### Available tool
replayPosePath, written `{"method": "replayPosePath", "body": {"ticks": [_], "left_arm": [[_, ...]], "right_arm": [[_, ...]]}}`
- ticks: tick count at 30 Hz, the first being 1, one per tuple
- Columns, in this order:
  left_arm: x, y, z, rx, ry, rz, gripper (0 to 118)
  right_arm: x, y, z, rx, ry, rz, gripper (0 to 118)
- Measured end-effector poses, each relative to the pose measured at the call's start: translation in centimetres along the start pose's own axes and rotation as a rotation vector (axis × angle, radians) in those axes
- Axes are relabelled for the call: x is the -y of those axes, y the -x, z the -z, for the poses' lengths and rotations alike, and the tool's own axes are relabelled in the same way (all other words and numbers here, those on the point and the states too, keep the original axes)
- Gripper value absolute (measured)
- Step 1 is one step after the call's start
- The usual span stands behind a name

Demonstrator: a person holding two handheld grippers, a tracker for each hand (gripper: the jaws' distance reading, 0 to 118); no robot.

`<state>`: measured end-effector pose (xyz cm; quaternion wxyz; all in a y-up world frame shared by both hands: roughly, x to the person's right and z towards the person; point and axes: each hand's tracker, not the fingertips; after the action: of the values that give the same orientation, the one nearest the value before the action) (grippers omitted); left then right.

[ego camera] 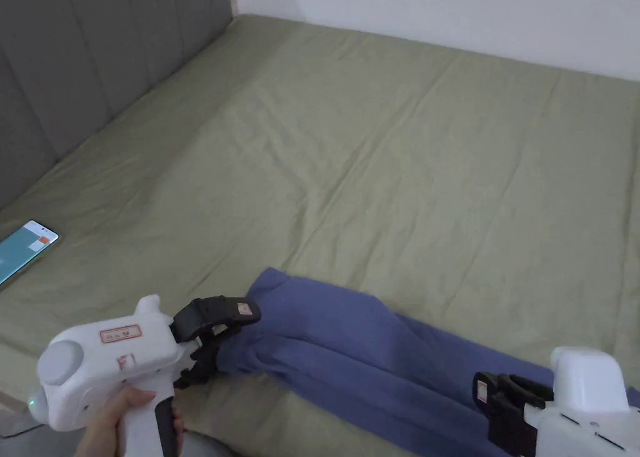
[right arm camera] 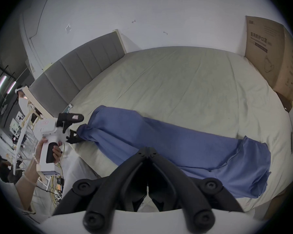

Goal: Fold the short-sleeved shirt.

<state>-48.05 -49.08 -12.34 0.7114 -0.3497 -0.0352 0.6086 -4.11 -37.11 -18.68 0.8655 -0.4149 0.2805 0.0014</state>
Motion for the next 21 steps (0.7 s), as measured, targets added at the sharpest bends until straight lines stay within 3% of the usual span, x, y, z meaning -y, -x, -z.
{"method": "replayPosePath", "body": {"ticks": [3, 4, 6, 7, 8, 9, 11, 16, 21], "left_arm": [[-0.2, 0.9, 1.9, 0.093, 0.039, -0.068, 94], [-0.4, 0.8, 2.2, 0.087, 0.045, -0.055, 70], [-0.4, 0.1, 2.9, -0.054, 0.031, -0.008, 7], [-0.2, 0.0, 3.5, -0.156, 0.02, 0.035, 7], [-1.0, 1.2, 4.2, -0.157, 0.029, 0.068, 6], [-1.1, 1.4, 3.7, -0.051, 0.02, 0.03, 6], [-1.2, 0.5, 2.9, -0.07, 0.017, 0.008, 6], [-0.6, -3.7, 3.3, -0.22, 0.005, 0.241, 6], [2.6, -12.8, 4.6, -0.267, 0.005, 0.626, 6]], "right_arm": [[0.0, -0.2, 0.6, 0.011, 0.026, -0.018, 0], [0.0, -0.4, 0.8, 0.008, 0.031, -0.017, 0], [0.0, -0.7, 0.8, 0.004, 0.037, -0.004, 0], [0.0, -0.8, 0.8, 0.002, 0.037, 0.003, 0], [0.0, -0.7, 0.7, 0.002, 0.036, 0.011, 0], [0.0, -0.8, 0.6, 0.004, 0.034, 0.017, 0], [0.1, -1.1, 0.4, 0.006, 0.033, 0.024, 0], [0.4, -2.4, 0.3, 0.011, 0.035, 0.068, 0], [0.9, -4.2, -1.5, 0.022, -0.004, 0.129, 0]]}}
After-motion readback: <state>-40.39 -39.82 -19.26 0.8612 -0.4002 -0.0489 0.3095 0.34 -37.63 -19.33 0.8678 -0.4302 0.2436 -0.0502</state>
